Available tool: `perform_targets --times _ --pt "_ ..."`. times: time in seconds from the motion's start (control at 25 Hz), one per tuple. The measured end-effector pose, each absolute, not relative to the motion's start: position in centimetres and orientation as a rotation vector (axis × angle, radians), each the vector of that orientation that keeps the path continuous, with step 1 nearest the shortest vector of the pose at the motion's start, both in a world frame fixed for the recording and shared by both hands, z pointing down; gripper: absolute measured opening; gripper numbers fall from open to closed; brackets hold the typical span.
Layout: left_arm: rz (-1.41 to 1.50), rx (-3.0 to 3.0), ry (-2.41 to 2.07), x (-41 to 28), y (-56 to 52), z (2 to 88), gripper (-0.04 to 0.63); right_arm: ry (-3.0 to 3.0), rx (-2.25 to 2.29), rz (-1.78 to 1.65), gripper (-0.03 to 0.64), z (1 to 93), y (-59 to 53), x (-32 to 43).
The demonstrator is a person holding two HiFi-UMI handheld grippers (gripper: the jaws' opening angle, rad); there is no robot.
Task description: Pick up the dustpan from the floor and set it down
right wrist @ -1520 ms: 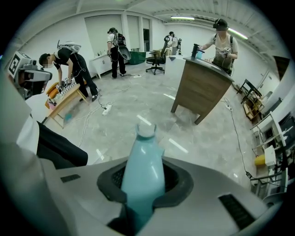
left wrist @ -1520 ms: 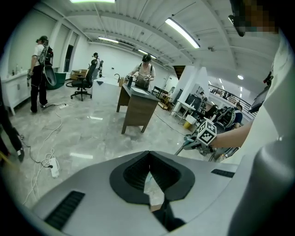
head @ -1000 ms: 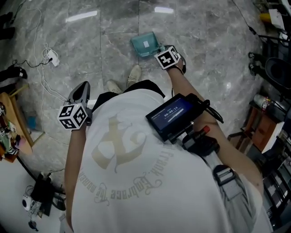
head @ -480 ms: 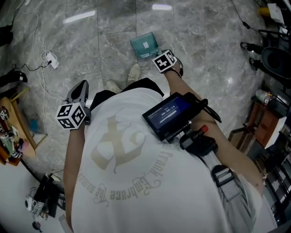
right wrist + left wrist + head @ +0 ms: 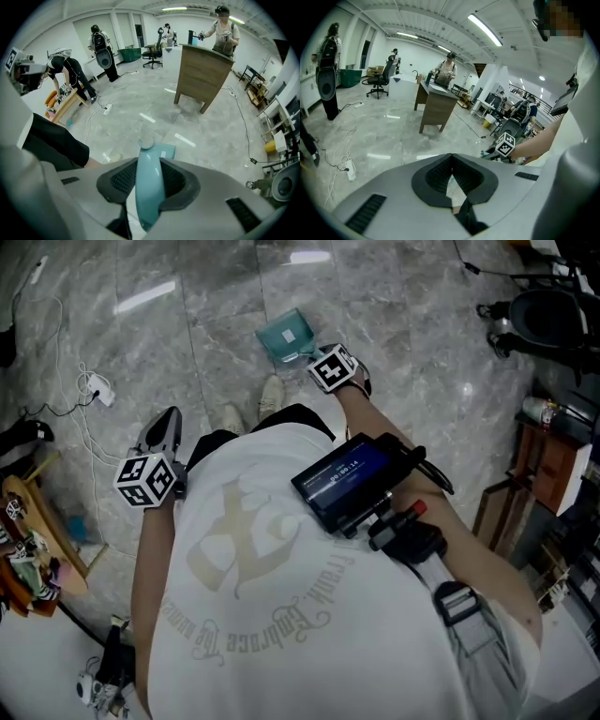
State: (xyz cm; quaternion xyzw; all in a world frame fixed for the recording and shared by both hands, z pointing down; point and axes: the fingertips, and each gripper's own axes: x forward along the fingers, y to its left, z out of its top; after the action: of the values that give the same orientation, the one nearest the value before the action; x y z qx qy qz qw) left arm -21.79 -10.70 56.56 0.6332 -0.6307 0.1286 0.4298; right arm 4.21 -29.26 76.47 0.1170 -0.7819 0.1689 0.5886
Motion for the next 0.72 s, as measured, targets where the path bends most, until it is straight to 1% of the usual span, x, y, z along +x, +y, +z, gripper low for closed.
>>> perform_targets --times 0.24,0.48,0.52,0.64,0.72 --pt "0.301 1.630 -1.534 -23.1 -13.1 56.7 0.012 -1.841 0.376 0.393 0.160 73.9 -31.4 4.3" --pt "0.242 1.752 -1.514 -24.3 -9.1 55.3 0.012 -1.889 0.564 0.290 0.158 67.9 -28.2 3.9" --pt "0.237 1.769 -1.506 -24.4 -9.0 55.2 0.012 -1.887 0.599 0.276 0.144 67.1 -28.1 4.1" --pt "0.228 1.814 -1.489 -24.3 -9.2 55.2 0.012 -1.905 0.711 0.247 0.055 64.6 -28.2 4.7" --pt "0.224 1.839 -1.479 -24.4 -9.3 55.3 0.012 -1.954 0.772 0.260 0.030 62.9 -28.0 4.6"
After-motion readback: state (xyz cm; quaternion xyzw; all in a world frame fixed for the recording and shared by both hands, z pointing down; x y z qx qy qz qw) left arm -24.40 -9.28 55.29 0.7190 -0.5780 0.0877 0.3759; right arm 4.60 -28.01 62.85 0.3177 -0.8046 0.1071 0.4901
